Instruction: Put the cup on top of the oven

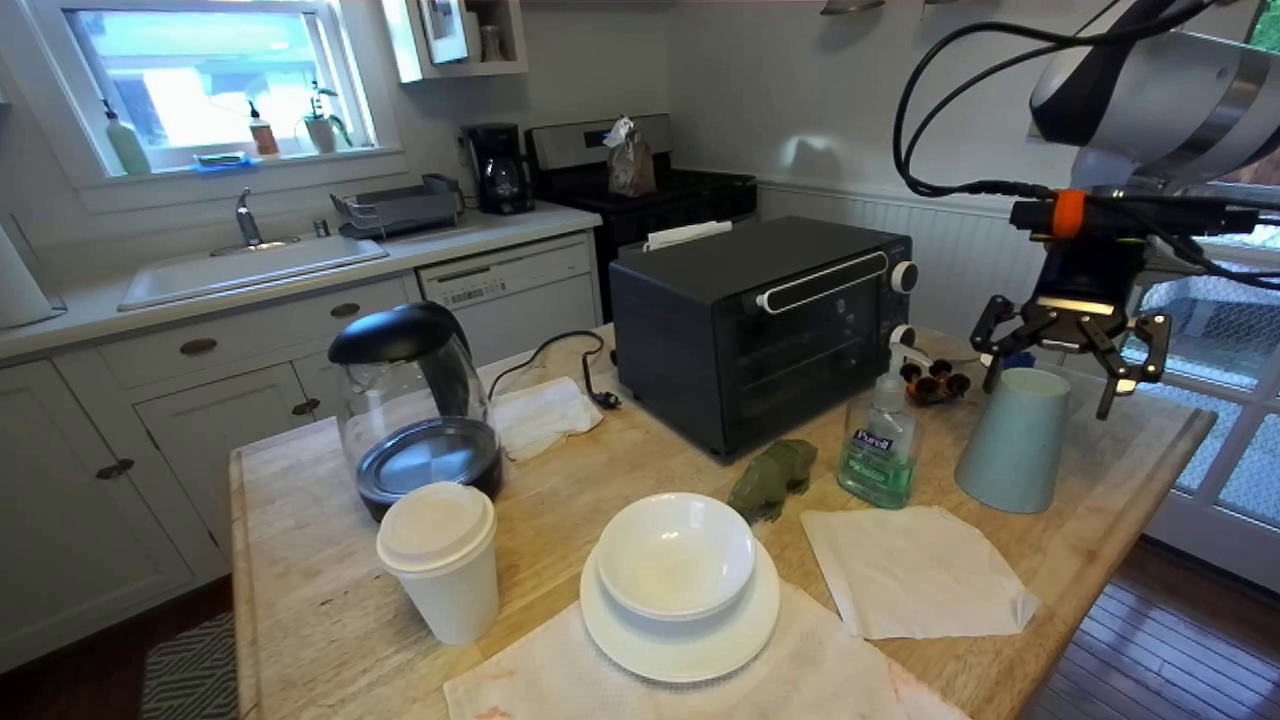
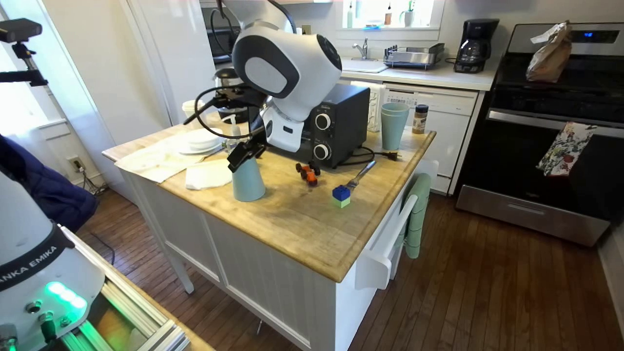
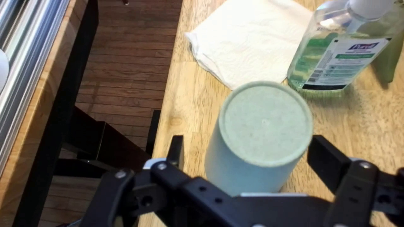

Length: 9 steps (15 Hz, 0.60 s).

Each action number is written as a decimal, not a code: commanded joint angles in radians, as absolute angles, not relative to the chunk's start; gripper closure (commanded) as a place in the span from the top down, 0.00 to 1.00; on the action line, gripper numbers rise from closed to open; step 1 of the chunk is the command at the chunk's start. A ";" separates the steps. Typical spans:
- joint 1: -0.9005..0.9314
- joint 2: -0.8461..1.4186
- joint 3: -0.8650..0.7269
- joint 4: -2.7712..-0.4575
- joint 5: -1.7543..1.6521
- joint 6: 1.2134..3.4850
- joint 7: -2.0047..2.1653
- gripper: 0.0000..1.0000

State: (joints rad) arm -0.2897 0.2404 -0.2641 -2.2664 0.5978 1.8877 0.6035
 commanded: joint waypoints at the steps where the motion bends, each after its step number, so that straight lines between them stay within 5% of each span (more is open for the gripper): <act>1: -0.293 0.302 -0.269 -2.219 0.645 1.835 0.596 1.00; 5: -0.295 0.334 -0.271 -2.200 0.664 1.818 0.597 1.00; 9: -0.296 0.357 -0.273 -2.180 0.670 1.788 0.596 0.75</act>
State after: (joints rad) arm -0.2901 0.3242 -0.2662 -2.2186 0.6371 1.8321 0.6032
